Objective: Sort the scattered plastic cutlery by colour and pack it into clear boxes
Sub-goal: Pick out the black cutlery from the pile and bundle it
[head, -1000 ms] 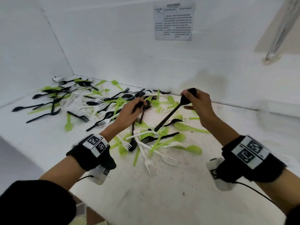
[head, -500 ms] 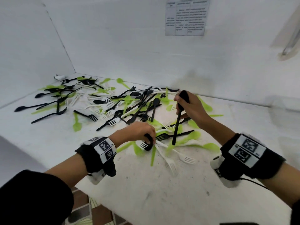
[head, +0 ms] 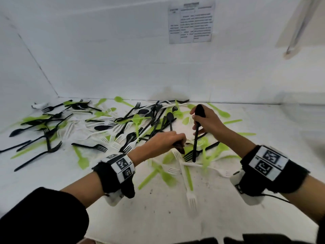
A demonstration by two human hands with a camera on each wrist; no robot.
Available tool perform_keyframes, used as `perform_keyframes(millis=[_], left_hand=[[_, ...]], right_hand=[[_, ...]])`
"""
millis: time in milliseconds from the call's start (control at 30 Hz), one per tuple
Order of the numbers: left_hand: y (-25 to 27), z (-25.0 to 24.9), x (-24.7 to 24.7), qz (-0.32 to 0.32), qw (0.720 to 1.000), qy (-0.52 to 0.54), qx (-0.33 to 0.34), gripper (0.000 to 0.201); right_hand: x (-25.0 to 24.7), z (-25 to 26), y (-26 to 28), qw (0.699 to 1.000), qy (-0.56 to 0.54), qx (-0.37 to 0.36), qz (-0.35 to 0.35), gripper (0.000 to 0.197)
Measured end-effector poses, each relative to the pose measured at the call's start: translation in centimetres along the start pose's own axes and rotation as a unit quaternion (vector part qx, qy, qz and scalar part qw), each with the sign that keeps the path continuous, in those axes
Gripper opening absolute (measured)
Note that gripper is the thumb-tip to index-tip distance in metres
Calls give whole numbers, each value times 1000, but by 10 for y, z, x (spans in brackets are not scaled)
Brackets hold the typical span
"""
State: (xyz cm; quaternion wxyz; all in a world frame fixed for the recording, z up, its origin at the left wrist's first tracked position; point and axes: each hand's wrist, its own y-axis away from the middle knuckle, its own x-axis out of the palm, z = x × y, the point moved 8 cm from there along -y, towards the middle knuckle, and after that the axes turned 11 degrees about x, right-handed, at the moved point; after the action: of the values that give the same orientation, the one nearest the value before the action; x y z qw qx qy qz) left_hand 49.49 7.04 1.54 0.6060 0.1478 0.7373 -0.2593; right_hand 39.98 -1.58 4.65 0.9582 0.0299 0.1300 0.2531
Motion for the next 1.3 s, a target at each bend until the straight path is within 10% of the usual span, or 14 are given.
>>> perform_keyframes(millis=[267,567,800,1133,1300], left_hand=[[32,69,-70,-276,955,70,-81,31],[51,107,-93,-357,895,254,-78,21],[44,127,-84,-227,955,184,-50,22],[42,127,4,239,970,18,-31,43],[38,123,19,251,968,-1,-15,42]], right_hand=[[31,-13,-38,997,-51,48,-42,18],[82,-25,-101,944,320,44,-65,13],[85,-41,-129,914,392,94,-48,45],[72,-30,-131,972,194,71,-111,66],[42,-7,-117,984,63,19,-166,17]])
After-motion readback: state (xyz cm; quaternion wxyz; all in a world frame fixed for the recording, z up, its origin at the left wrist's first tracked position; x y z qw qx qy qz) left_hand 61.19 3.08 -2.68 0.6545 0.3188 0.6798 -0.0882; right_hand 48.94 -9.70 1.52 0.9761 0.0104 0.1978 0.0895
